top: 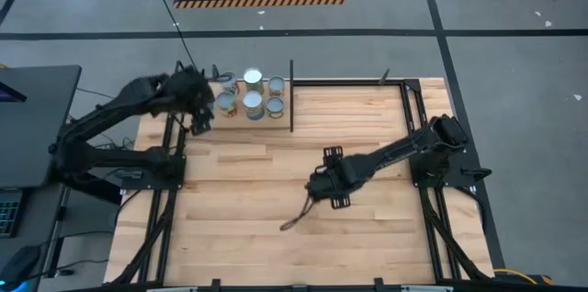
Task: Pick and place cans onto a shelf
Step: Put the canned salmon on the shelf
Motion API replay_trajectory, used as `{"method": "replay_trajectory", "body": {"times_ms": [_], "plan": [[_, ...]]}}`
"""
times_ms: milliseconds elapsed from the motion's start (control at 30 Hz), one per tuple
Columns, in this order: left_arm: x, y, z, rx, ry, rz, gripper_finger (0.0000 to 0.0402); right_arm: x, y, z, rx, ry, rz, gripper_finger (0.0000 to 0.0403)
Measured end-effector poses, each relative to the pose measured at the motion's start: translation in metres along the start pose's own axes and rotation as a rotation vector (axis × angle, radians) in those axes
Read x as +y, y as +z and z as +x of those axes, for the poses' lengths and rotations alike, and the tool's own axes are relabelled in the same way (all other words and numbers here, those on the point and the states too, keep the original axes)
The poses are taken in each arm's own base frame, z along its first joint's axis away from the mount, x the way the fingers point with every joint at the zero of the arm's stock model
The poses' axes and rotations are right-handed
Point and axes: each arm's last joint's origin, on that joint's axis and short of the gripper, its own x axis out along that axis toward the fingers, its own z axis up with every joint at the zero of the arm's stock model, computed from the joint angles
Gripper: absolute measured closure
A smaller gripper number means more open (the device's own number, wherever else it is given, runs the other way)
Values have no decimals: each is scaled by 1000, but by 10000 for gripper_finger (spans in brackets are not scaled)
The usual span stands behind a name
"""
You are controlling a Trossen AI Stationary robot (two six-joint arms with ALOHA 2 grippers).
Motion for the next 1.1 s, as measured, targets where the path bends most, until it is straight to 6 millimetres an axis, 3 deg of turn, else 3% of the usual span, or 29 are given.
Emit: {"method": "replay_trajectory", "body": {"times_ms": [267,567,767,867,967,1100], "plan": [[46,13,43,266,76,118,114,-30,-3,-1,-11,-1,9,76],[78,27,87,443,33,184,114,-48,-49,-4,-86,6,101,76],[102,41,106,539,-17,210,114,-63,-78,-4,-126,2,196,76],[118,50,112,502,-21,177,114,-74,-85,-2,-162,-5,244,76],[130,46,117,516,-18,120,114,-84,-90,2,-179,-16,290,76],[130,41,127,564,-38,95,114,-92,-93,7,-174,-27,294,76]]}}
